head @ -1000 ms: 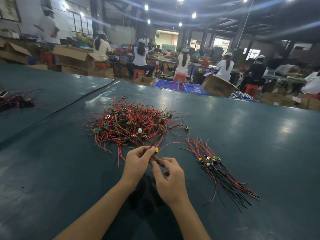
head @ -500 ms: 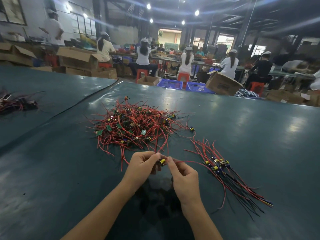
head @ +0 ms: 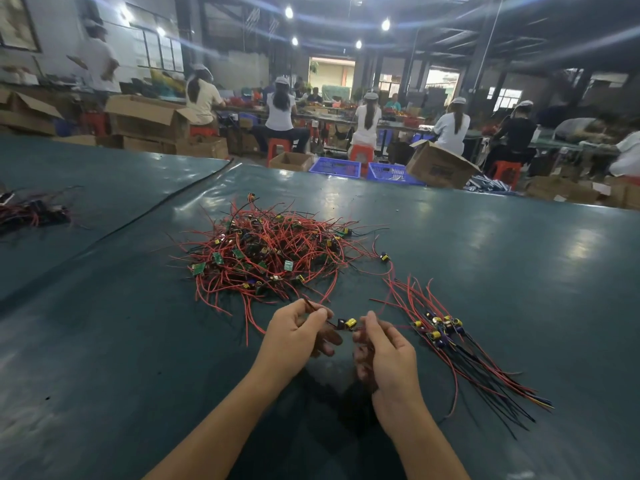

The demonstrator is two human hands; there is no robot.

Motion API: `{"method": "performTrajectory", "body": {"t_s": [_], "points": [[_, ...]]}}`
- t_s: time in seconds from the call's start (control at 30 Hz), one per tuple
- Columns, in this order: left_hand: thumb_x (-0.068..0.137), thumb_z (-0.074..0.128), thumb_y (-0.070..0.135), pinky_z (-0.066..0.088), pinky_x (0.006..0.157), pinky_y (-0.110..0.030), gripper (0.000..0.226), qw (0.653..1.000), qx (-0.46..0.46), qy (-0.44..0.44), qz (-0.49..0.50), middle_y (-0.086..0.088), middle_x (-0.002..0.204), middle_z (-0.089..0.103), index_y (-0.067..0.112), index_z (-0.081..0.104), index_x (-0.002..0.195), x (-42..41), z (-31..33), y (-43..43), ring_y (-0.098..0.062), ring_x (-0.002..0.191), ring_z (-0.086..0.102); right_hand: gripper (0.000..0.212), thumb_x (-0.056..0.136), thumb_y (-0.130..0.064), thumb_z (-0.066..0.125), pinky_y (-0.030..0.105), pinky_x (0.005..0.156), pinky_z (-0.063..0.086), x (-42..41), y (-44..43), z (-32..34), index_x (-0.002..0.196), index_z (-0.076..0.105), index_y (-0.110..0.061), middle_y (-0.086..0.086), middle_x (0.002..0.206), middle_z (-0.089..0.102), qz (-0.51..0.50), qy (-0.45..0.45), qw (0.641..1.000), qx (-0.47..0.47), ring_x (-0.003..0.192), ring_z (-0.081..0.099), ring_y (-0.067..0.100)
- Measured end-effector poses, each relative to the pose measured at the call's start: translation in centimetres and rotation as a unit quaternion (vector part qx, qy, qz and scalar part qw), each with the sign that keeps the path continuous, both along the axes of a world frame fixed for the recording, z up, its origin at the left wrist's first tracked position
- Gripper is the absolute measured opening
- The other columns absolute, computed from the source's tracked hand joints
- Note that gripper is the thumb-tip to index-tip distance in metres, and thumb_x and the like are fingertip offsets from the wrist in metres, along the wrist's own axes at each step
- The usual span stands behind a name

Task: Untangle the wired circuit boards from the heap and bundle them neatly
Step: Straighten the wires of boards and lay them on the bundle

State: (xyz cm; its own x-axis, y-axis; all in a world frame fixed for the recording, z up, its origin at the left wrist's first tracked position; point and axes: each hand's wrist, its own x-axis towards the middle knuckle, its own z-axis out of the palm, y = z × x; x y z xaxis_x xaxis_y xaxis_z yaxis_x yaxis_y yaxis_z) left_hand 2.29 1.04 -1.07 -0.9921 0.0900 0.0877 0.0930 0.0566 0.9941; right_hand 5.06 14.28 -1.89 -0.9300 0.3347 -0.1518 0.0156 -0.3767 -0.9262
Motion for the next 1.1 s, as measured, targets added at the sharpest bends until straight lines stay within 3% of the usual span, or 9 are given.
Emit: {"method": "performTrajectory", "body": {"t_s": [0.13,0.3,0.47,0.53,0.67,0.73,0.8,1.0,1.1], "points": [[0.099,0.046,0.01,0.047,0.045,-0.021,0.018,0.994,0.101,-0.047,0.009,-0.007,0.07,0.073,0.006,0.061,0.089,-0.2,0.3,0.0,-0.014,0.05,0.063,0.017,0.094,-0.025,0.063,0.018,0.034,0.031,0.1,0.8,0.5,0.085,0.062,-0.011,0.001,0.062,0.065,0.0,-0.013,0.996,-0.084,0.041,0.047,0.007],[0.093,0.059,0.028,0.047,0.045,-0.022,0.022,0.984,0.145,-0.103,0.0,-0.003,0.064,0.069,0.007,0.06,0.086,0.2,0.3,0.4,-0.015,0.049,0.06,0.014,0.085,-0.027,0.07,0.018,0.036,0.034,0.2,0.7,0.4,0.079,0.068,-0.014,-0.002,0.066,0.065,0.012,0.008,0.998,-0.068,0.044,0.048,0.006],[0.057,0.069,0.068,0.055,0.052,-0.026,0.068,0.974,0.092,-0.188,-0.084,-0.009,0.07,0.072,0.008,0.072,0.091,0.7,0.6,0.8,-0.022,0.058,0.068,0.014,0.068,-0.034,0.075,0.039,0.07,0.048,0.7,0.0,0.7,0.068,0.076,-0.02,0.007,0.075,0.069,0.075,0.041,0.996,-0.041,0.069,0.058,0.028],[0.061,0.071,0.062,0.051,0.049,-0.023,0.051,0.974,0.1,-0.175,-0.104,-0.008,0.066,0.07,0.014,0.077,0.076,0.8,0.6,0.7,-0.017,0.053,0.066,0.016,0.069,-0.033,0.076,0.048,0.08,0.045,0.8,0.0,0.8,0.073,0.078,-0.018,0.013,0.081,0.071,0.061,0.037,0.997,-0.025,0.079,0.054,0.035],[0.066,0.077,0.042,0.05,0.053,-0.022,0.027,0.98,0.133,-0.107,-0.105,-0.009,0.074,0.071,0.017,0.075,0.076,0.5,0.0,0.8,-0.014,0.058,0.065,0.018,0.07,-0.036,0.076,0.031,0.054,0.054,0.6,0.1,0.8,0.067,0.077,-0.018,0.003,0.067,0.069,0.002,0.019,1.0,0.013,0.056,0.062,0.018],[0.071,0.079,0.031,0.051,0.053,-0.021,0.02,0.984,0.124,-0.083,-0.101,-0.01,0.075,0.072,0.014,0.074,0.08,0.5,-0.3,0.9,-0.015,0.061,0.066,0.019,0.078,-0.034,0.075,0.038,0.062,0.056,0.5,0.1,0.5,0.07,0.079,-0.017,0.008,0.071,0.071,0.001,-0.001,0.999,0.038,0.062,0.064,0.026],[0.074,0.079,0.026,0.052,0.054,-0.022,0.021,0.987,0.109,-0.07,-0.098,-0.01,0.075,0.072,0.009,0.072,0.086,0.5,-0.5,1.0,-0.016,0.062,0.067,0.019,0.084,-0.03,0.073,0.046,0.075,0.059,0.6,0.0,0.3,0.074,0.08,-0.015,0.014,0.077,0.075,0.016,-0.01,0.998,0.054,0.075,0.071,0.035],[0.065,0.082,0.042,0.054,0.057,-0.023,0.04,0.994,0.073,-0.017,-0.075,-0.013,0.074,0.074,0.008,0.072,0.084,0.5,-1.0,1.2,-0.021,0.065,0.071,0.022,0.091,-0.025,0.066,0.047,0.087,0.057,0.5,-0.3,0.2,0.075,0.081,-0.02,0.009,0.082,0.077,0.024,0.0,0.996,0.086,0.087,0.073,0.028],[0.064,0.082,0.035,0.053,0.053,-0.023,0.038,0.991,0.107,-0.021,-0.073,-0.016,0.072,0.073,0.003,0.071,0.081,0.4,-0.8,1.3,-0.022,0.06,0.069,0.023,0.091,-0.025,0.067,0.041,0.076,0.06,0.1,0.0,0.4,0.074,0.081,-0.018,0.006,0.076,0.075,0.01,-0.031,0.998,0.052,0.076,0.071,0.025]]}}
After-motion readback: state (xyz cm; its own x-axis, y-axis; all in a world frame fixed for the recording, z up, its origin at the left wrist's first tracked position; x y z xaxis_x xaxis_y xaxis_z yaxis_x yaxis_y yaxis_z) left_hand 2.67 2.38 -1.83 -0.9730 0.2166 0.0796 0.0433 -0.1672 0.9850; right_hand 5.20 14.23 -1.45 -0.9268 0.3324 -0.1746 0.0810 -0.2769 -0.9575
